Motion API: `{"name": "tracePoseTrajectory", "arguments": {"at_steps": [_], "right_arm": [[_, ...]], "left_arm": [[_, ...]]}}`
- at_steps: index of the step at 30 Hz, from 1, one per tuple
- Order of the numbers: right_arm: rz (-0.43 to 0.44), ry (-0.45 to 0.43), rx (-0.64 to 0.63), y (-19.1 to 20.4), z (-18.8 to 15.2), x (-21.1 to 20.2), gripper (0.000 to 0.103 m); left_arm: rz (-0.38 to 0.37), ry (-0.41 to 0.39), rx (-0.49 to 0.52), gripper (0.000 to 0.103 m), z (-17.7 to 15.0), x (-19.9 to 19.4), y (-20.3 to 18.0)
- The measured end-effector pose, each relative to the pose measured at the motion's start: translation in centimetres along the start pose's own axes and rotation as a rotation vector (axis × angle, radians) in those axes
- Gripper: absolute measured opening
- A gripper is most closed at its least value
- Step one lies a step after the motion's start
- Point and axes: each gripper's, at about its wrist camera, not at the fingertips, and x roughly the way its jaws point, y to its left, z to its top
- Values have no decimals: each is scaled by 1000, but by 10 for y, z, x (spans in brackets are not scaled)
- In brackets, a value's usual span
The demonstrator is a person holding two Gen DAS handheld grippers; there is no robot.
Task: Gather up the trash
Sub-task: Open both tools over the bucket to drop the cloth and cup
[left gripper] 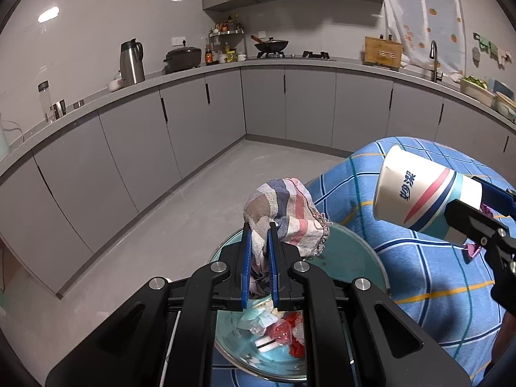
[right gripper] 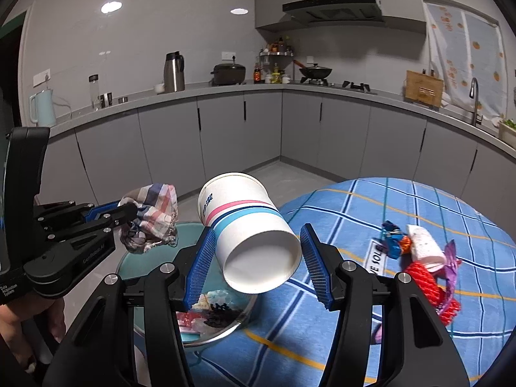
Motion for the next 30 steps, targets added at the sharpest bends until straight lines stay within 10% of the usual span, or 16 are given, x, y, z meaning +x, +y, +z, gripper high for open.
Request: {"name": "tracePoseTrajectory", "arguments": {"at_steps": [18,30], "right_arm": [[61,83,-33,23,-17,44,56],[21,107,25,-1,-29,46,62]], "left_arm": [[-15,70,-33,14,-11,30,12],[-8,75,-36,43,-18,33,9]]}}
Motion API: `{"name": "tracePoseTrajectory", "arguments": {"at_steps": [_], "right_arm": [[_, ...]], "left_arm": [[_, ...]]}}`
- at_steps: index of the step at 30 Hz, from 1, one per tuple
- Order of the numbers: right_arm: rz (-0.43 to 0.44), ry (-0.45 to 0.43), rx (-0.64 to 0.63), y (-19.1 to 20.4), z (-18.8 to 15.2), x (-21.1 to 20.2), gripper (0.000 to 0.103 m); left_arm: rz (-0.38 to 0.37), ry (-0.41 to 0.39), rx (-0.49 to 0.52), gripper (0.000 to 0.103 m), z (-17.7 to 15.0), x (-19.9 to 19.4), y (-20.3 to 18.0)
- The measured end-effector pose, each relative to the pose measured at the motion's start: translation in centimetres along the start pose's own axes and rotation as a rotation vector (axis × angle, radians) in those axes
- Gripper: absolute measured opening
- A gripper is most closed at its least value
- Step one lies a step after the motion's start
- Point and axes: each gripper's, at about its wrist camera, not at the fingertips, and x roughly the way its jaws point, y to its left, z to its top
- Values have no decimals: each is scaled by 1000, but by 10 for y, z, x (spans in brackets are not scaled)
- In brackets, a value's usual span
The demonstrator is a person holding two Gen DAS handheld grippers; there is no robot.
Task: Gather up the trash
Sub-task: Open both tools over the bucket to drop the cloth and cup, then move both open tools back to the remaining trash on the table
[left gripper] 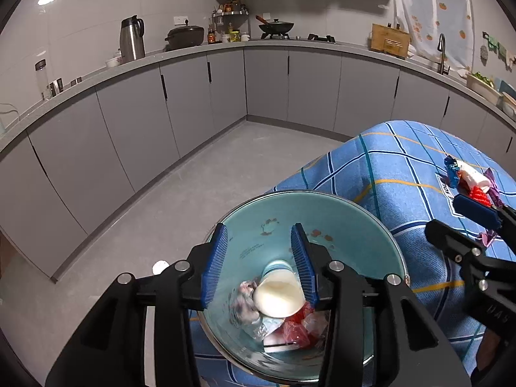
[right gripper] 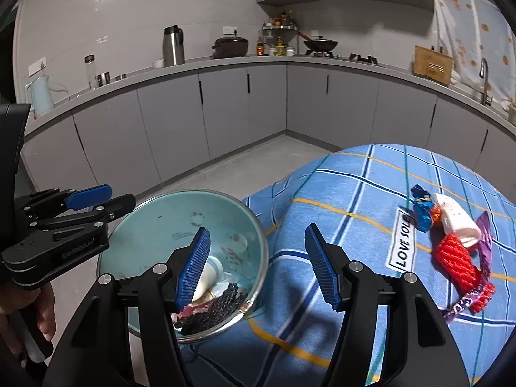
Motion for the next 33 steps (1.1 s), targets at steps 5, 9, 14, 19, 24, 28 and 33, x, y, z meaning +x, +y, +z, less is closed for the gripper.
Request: {"name": "tracePoseTrajectory", "arguments": {"at_steps": [5,9,14,19,24,28,33], "right_arm": [[-11,3,10,-4,-4,-5,63],[-10,0,11,-4,-5,-9,63],[-16,-8,7,-5,-3,-13,64],[-33,-23,24,-11,-4,-21,66],[-53,-34,43,-23,-5,-28,67],[-70,-47,62,-32,-6,-37,69],[-82,-56,85,-44,-8,-44,69]], "left_arm": [[12,-16,-4,53,1,-4,1],[22,-30,-9,66,1,-8,0],[26,-46,-27,76,3,-13,3],[24,-55,-31,80,3,-17,0],[9,-54,-13,81,1,-20,-14],[-11,-53,11,82,1,-22,-29],[-21,-63,35,84,5,-26,-42]]}}
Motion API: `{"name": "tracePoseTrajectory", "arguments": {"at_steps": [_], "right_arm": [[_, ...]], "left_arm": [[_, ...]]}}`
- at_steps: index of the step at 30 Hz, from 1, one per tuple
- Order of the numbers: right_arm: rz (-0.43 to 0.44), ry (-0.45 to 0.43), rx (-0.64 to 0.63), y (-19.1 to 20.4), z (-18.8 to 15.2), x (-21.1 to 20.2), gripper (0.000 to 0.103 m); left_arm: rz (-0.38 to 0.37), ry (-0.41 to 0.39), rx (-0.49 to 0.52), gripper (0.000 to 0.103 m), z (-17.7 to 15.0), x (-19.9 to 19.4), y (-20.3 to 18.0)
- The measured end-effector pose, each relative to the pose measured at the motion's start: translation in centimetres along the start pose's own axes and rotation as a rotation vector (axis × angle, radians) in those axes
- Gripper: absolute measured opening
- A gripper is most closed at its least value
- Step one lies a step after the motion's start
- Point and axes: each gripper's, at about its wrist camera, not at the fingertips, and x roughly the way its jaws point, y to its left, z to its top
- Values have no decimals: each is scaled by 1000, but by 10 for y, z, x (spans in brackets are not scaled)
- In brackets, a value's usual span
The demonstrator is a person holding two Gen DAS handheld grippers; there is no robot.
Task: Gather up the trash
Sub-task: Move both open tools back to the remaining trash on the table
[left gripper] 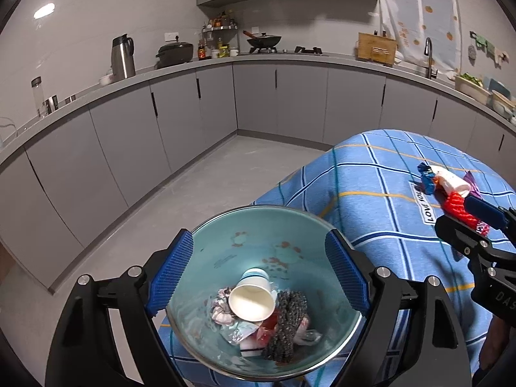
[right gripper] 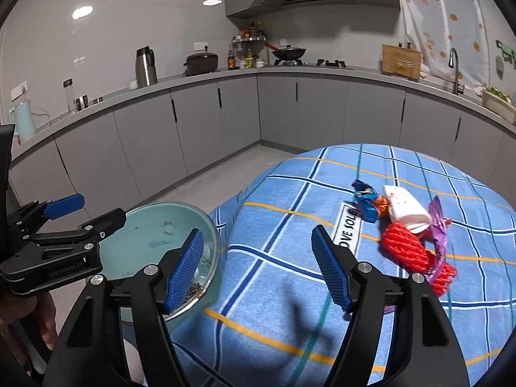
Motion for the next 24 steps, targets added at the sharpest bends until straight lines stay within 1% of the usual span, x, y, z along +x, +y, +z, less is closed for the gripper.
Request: {"name": "tracePoseTrajectory", "arguments": {"at_steps": [2,13,24], "right_arm": [[0,-2,5,-3,-1,-3,69],[7,-22,19,-11,-2,-15,71],[-13,-45,42,-30,-6,-34,73]], "left_arm": [[6,-8,9,88,2,-2,-4],[14,-16,41,90,6,-10,-19],[-10,-27,83,92,12,-12,-48]]}}
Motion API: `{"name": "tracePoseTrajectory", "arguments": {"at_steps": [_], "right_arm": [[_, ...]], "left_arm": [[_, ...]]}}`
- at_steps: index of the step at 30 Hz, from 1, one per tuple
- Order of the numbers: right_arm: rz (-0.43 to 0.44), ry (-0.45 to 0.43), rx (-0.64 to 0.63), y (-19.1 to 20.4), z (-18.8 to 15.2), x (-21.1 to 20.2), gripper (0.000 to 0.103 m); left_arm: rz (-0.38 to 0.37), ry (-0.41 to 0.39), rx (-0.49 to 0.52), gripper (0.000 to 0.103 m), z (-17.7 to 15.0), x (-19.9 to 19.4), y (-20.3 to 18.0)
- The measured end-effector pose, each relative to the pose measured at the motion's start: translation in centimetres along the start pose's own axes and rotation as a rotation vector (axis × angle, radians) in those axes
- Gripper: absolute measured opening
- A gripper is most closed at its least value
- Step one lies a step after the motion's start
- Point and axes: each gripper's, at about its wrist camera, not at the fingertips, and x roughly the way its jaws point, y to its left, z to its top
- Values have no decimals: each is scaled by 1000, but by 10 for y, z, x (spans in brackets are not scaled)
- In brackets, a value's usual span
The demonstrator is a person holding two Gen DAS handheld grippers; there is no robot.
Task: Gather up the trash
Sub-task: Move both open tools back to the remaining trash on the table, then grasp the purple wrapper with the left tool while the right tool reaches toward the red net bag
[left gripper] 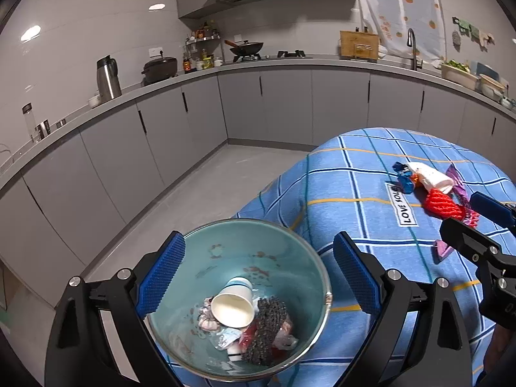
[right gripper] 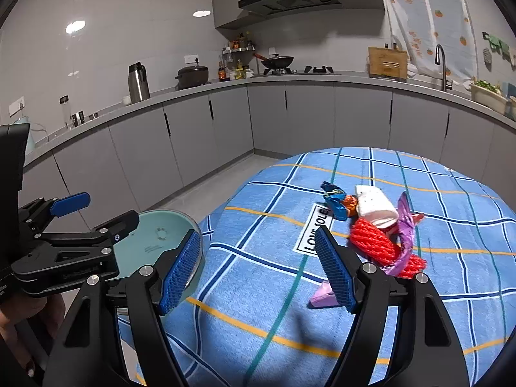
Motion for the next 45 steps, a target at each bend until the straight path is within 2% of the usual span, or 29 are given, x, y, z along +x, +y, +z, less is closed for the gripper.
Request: {"name": "tracePoseTrajectory", "arguments": {"at_steps": [6,12,32,35,38,45], "right_arm": [[-29,-8,10,-15,-2,-8,73],[-96,-17,32,-41,-6,-20,73],[-319,-27,193,-148,-36,-60,73],[-345,-28,219,-160,-40,-66,73],[-371,-35,237,-168,-43,-69,79],[-383,-29,254,-178,-47,-69,79]], "left_arm": [[-21,-5,27,94,4,2,-19],[-63,-15,64,94,11,7,-46],[-237,-39,239,94,16,8,-163],[-267,-31,269,94,14,11,-184],[-295,-10,304,94,10,16,-203],[-343,39,350,93,1,27,-232]]}}
